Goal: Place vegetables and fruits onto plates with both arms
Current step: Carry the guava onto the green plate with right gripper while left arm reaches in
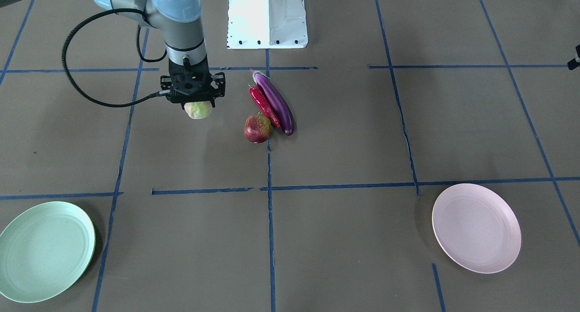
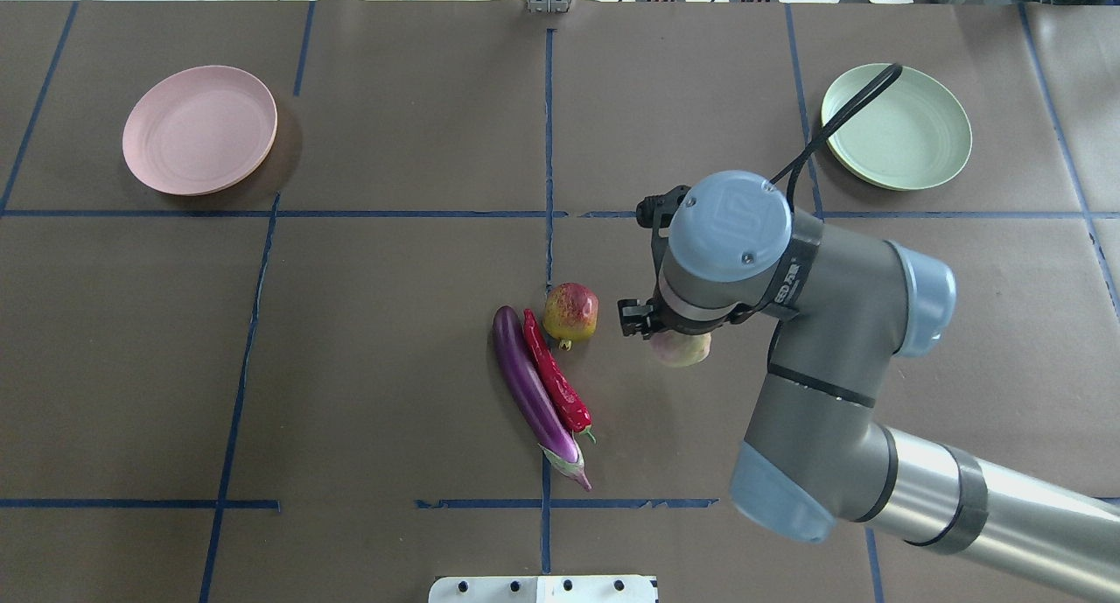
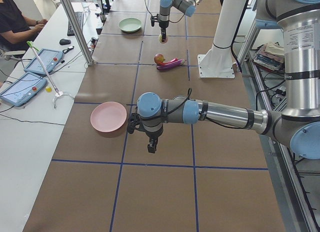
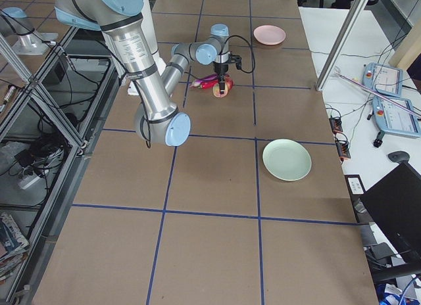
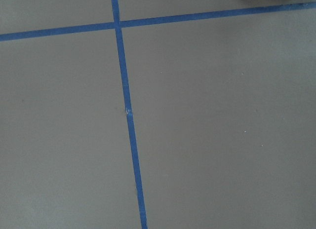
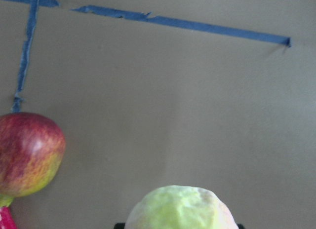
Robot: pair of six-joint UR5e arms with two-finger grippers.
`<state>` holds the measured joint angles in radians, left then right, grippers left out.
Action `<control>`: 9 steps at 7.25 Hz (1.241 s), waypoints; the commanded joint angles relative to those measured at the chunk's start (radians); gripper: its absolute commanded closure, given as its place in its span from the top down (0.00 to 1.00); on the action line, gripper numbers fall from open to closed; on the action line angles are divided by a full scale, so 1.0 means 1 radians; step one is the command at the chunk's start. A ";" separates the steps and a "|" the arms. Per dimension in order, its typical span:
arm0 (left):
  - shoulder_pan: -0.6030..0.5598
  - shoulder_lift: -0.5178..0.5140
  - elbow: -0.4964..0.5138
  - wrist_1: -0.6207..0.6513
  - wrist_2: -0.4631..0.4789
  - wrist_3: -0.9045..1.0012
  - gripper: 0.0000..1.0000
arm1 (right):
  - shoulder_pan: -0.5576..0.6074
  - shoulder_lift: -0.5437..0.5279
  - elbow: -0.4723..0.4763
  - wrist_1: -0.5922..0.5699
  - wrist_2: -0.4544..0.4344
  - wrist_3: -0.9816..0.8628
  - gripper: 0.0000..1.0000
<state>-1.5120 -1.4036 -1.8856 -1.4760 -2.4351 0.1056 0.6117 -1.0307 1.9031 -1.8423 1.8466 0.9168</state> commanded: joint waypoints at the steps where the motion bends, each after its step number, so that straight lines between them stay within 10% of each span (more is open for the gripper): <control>1: 0.071 -0.011 -0.012 -0.110 -0.062 -0.244 1.00 | 0.214 -0.003 -0.138 -0.014 0.002 -0.354 0.01; 5: 0.445 -0.197 -0.036 -0.406 0.055 -1.032 1.00 | 0.420 0.039 -0.638 0.456 0.051 -0.554 0.00; 8: 0.749 -0.435 0.005 -0.396 0.233 -1.411 1.00 | 0.465 0.080 -0.803 0.509 0.037 -0.631 0.02; 9: 0.901 -0.542 0.044 -0.395 0.337 -1.592 1.00 | 0.470 0.070 -0.806 0.526 0.039 -0.630 0.23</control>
<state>-0.7686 -1.8292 -1.8805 -1.8720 -2.2061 -1.2956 1.0747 -0.9562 1.1196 -1.3424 1.8860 0.2903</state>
